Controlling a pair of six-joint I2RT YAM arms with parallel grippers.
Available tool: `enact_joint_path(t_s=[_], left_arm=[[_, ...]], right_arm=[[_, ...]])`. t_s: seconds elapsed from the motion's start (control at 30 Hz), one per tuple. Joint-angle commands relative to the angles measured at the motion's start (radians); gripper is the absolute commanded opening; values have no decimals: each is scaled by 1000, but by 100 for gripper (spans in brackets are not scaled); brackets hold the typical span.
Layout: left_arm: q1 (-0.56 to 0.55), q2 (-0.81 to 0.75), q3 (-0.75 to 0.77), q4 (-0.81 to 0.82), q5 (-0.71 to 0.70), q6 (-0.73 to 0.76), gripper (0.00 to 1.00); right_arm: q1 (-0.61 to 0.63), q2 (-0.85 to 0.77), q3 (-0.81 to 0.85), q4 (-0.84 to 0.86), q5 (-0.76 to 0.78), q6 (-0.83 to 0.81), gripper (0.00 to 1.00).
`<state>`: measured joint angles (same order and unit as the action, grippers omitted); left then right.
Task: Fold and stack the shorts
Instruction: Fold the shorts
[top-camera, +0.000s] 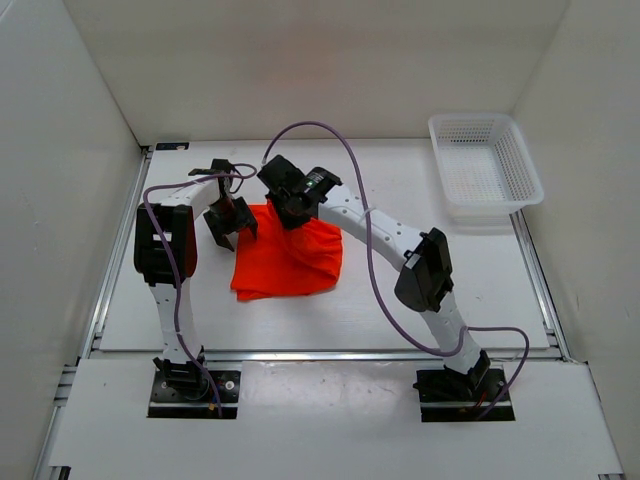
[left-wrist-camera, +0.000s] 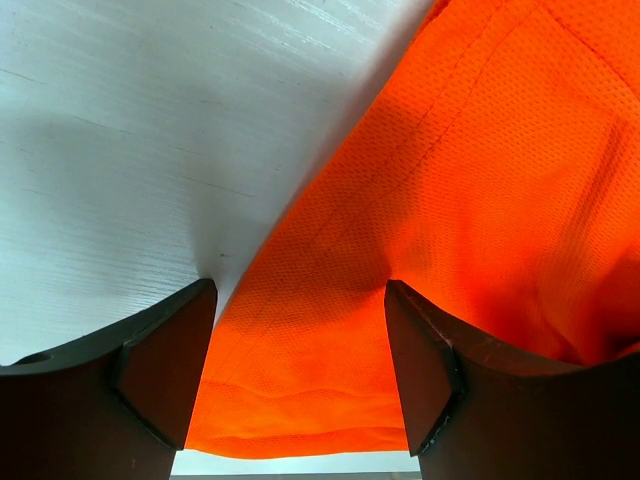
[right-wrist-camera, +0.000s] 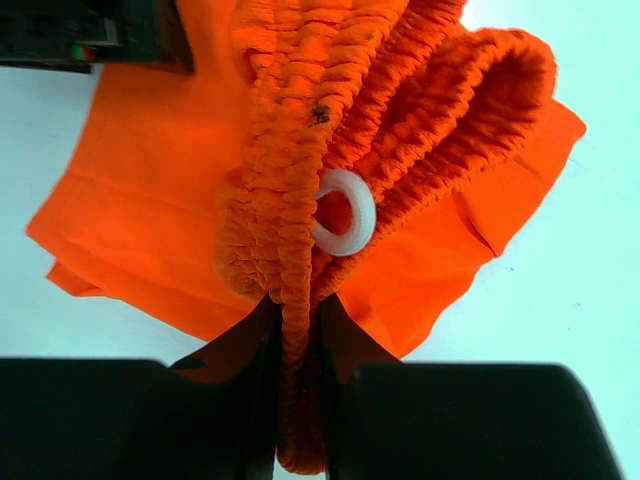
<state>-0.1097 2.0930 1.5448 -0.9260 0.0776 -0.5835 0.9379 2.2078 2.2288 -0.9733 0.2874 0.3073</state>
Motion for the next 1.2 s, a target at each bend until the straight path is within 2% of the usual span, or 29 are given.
enact_joint_path(t_s=[0.0,0.23,0.27,0.3,0.33,0.37,0.43,0.47,0.5,0.57,0.6,0.77,0.8,0.93,1.07,1.13,1.17], left_arm=[[-7,1,-38,33,27,4,79],[-7,1,-38,42,27,4,79],[-7,1,-38,42,27,-5,79],[-7,1,-38,42,27,-6,79],[-7,1,-38,42,27,-6,79],[-7,-11,-38,42,27,-6,80],[11,-30,-29,24,18,-6,82],[22,-53,-29,13,17,-6,83],[51,-68,-16,-2,8,-6,83],[88,-118,23,-57,-31,5,86],[132,-137,38,-74,-42,14,86],[202,-235,173,-163,-137,36,86],[202,-260,188,-186,-153,36,84],[125,-323,199,-188,-174,68,78],[-16,-474,8,-67,-113,83,78],[-54,-533,-50,-27,-24,105,82],[-94,-533,-64,-27,-3,114,89]], right_arm=[[29,4,86,35,-30,-22,1],[70,90,216,48,-125,-22,1],[70,90,216,71,-163,-22,5],[70,90,204,96,-224,-40,17],[70,76,181,123,-293,-57,58],[70,50,84,161,-342,-68,76],[70,-80,-59,324,-427,-82,93],[70,-138,-243,396,-427,-82,100],[50,-257,-333,530,-438,-67,100],[18,-392,-543,632,-450,-31,100],[-28,-423,-593,675,-450,7,100],[-134,-519,-800,661,-403,47,100],[-164,-536,-845,660,-402,56,100],[-231,-591,-942,639,-402,87,100],[-295,-602,-969,595,-413,102,100],[-307,-602,-980,585,-413,102,100],[-317,-602,-980,576,-413,102,100]])
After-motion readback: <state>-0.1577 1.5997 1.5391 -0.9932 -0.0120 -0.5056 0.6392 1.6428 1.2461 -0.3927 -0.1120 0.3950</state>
